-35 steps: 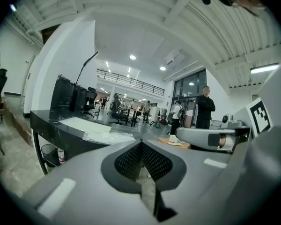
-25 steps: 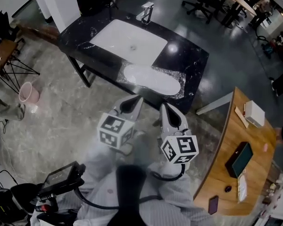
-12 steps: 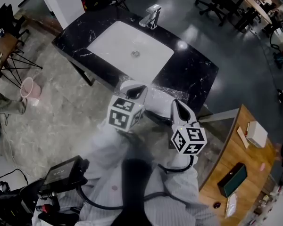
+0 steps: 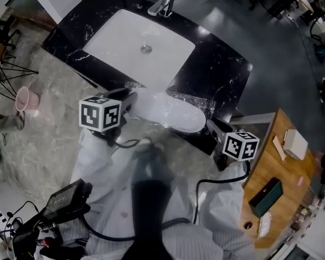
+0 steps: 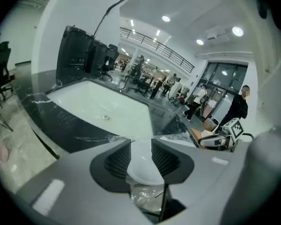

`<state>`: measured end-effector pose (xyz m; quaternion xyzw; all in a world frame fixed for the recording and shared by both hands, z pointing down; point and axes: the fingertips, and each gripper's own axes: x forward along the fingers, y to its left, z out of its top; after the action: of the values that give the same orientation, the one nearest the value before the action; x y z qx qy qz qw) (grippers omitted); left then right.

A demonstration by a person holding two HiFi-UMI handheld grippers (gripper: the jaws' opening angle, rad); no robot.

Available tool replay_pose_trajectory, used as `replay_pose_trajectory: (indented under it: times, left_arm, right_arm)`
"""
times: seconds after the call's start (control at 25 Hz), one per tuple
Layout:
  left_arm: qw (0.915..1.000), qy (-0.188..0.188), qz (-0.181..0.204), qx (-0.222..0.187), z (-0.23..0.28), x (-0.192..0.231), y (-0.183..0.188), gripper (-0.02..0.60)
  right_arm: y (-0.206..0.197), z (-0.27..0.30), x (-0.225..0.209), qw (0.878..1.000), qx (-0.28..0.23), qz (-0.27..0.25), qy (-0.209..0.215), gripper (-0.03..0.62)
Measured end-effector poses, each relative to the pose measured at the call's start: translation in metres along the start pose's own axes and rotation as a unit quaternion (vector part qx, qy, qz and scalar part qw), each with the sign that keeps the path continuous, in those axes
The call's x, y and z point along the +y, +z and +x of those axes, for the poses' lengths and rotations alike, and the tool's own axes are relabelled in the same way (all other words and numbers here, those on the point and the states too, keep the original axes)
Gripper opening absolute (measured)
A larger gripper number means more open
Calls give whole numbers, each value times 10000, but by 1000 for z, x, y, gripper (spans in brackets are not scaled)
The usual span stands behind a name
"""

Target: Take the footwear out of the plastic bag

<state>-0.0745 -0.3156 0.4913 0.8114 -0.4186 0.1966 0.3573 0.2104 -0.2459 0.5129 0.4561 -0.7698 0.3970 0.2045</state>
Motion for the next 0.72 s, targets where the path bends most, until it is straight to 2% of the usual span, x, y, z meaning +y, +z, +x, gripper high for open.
replay_pose_trajectory:
  times: [0.2,0.4,0.52,0.64,0.72]
  left_arm:
    - [9958,-675,-428,436,-3,22,-18,183]
    - [9952,-593,-426,656,-4,43,-25,198]
    - [9911,-845,-536,878,-1,42,-30,198]
    - [9830,-1177,-591,1282,8,28,-43,196]
    - [9801,-1224,-557,1462,14,22,-50,195]
  right_arm:
    - [-16,8,-7,9914,448,752,976,101]
    - [-19,18,1,9776,761,1028,1672,107]
    - [-16,20,8,9688,899,1109,2028,107]
    - [-19,23,12,9608,1243,1088,2228,112]
    - [-25,27,11,9611,1595,871,2080,112]
